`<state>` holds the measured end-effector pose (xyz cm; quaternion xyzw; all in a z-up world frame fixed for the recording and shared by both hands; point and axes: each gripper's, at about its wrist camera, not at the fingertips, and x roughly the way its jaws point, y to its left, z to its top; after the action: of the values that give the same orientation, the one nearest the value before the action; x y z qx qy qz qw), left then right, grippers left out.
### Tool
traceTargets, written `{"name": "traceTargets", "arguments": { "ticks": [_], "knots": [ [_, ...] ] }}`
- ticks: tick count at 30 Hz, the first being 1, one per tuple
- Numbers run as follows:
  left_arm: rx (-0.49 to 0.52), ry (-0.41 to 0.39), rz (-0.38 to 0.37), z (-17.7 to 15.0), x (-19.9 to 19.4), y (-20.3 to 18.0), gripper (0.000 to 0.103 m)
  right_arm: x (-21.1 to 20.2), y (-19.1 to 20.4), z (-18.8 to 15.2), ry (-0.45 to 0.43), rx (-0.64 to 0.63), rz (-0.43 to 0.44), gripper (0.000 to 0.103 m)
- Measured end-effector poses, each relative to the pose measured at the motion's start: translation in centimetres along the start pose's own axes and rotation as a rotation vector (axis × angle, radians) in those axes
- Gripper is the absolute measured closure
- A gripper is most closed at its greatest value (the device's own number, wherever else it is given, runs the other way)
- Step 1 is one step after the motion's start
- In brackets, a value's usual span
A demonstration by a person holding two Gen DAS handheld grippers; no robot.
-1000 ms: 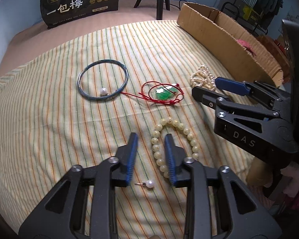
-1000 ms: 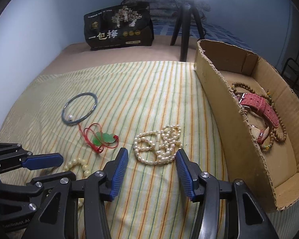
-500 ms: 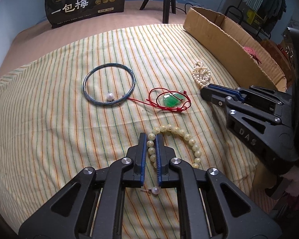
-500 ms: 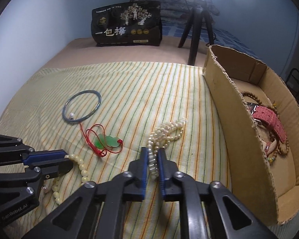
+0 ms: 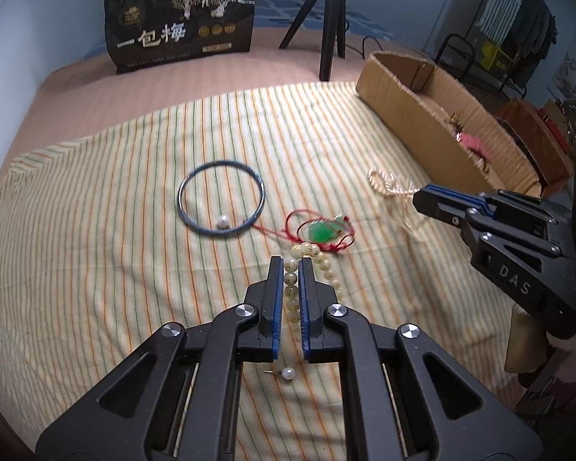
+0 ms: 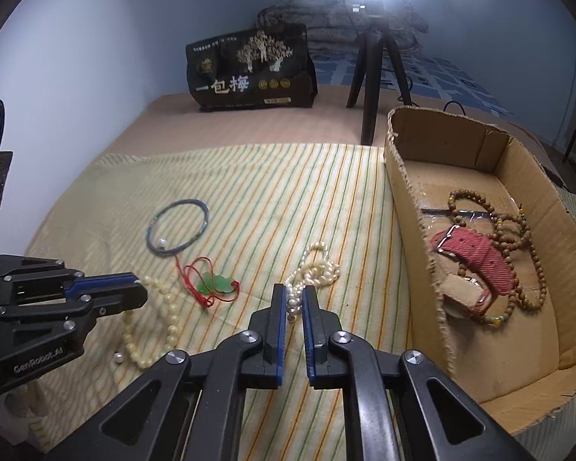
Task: Organize jewelry
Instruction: 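Lift and carry the bracelet and pearl necklace over the cardboard box with both tools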
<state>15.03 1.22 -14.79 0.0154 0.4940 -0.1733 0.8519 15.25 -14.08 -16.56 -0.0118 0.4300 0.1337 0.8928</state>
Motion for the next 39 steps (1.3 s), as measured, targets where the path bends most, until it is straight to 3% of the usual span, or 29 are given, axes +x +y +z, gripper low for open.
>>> {"name": "traceTargets", "arguments": {
  "ticks": [14,26,39],
  "knots": [
    [-0.044,-0.114,-0.015,2.2,-4.4,-2.1,0.098,-6.1,-1.0,2.0,-0.097,-0.005,0.048,0.098],
    [-0.065,-0.217,-0.086,4.3,-7.9,-5.2,0.098,-11.8,-1.8,3.8,-0.195,0.003,0.076,0.098],
    [-0.047,-0.248,-0.147,6.8,-7.6,-9.8,0.098,-15.9,-6.1,4.8,-0.259,0.013,0.031,0.098]
  ]
}}
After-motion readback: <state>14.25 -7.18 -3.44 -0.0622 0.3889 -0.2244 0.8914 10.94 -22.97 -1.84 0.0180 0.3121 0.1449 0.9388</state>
